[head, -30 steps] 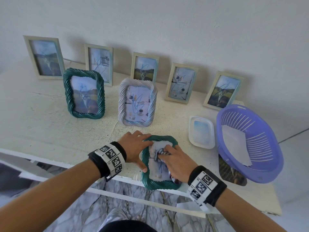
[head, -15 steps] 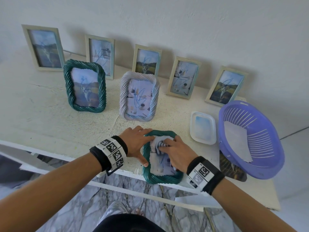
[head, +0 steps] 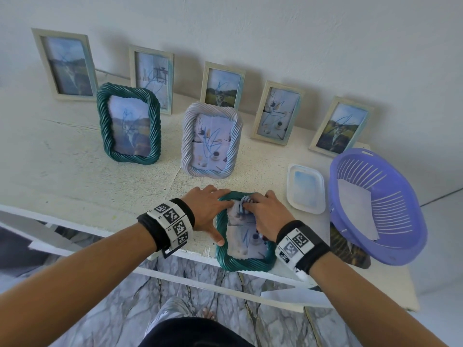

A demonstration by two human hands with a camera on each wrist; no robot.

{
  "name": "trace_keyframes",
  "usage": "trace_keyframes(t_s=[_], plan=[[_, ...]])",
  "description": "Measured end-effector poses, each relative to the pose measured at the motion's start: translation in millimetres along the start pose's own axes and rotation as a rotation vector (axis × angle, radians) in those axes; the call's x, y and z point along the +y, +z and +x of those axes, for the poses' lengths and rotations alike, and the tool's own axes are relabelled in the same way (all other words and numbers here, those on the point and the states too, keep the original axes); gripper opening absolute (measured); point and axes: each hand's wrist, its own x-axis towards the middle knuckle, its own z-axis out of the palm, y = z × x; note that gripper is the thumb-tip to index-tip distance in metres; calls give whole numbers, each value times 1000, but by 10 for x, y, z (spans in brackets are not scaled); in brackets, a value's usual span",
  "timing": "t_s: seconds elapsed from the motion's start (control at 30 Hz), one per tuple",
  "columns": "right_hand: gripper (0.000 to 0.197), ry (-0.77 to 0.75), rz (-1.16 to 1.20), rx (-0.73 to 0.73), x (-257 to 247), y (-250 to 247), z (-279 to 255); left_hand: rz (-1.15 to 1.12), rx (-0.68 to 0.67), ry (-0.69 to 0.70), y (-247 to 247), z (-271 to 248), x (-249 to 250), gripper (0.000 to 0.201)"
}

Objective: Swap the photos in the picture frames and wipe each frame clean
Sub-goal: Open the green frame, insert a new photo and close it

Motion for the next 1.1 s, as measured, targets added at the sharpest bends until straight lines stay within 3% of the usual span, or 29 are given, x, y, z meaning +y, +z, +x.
trace_keyframes(t_s=[0.2,0.4,0.6,0.77,0.97,1.1], plan=[[48,-218,26,-95,-174,184,-357,33,-10,13,-16,2,-13,112],[48,-32,-63,3,-25,-46,49,16,10,12,-17,-8,-4,110],[48,-273,28,-38,-132,150,-187,-18,14,8,19,-10,-27,112],[48,-119,43,-50,-27,63,41,-33,25,8,32,-8,-35,113],[44,-226,244,-22,-158,-15,-197,-54,23,2,41,3,-55,115],[50,-99,248,15,-55,7,1,-71,21,-2,51,-3,-56,117]])
